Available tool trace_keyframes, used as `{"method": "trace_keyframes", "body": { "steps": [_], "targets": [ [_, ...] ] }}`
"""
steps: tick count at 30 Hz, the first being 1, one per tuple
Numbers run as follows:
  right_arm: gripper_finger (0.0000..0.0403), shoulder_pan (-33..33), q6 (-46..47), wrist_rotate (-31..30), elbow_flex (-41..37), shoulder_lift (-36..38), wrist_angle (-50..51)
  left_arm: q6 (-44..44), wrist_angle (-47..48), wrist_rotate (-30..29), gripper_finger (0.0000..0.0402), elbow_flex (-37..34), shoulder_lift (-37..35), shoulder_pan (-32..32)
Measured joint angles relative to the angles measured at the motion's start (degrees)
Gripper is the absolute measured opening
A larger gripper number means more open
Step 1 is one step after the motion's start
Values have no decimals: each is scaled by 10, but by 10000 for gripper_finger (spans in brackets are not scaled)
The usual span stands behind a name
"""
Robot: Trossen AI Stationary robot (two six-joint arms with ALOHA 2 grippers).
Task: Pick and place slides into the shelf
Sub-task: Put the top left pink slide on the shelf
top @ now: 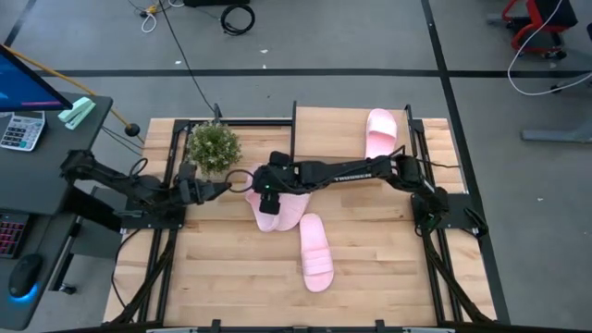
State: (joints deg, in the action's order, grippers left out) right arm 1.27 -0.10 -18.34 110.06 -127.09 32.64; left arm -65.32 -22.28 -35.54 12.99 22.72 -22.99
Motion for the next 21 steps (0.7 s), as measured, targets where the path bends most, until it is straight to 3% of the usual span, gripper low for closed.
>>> {"method": "trace_keyframes", "body": {
  "steps": [12, 21],
  "targets": [
    [242, 3, -29, 39, 0, 0, 0, 0, 0, -9, 224, 0, 0, -5],
    [242, -12, -173, 36, 0, 0, -2, 0, -3, -9, 219, 0, 0, -7]
  ]
}}
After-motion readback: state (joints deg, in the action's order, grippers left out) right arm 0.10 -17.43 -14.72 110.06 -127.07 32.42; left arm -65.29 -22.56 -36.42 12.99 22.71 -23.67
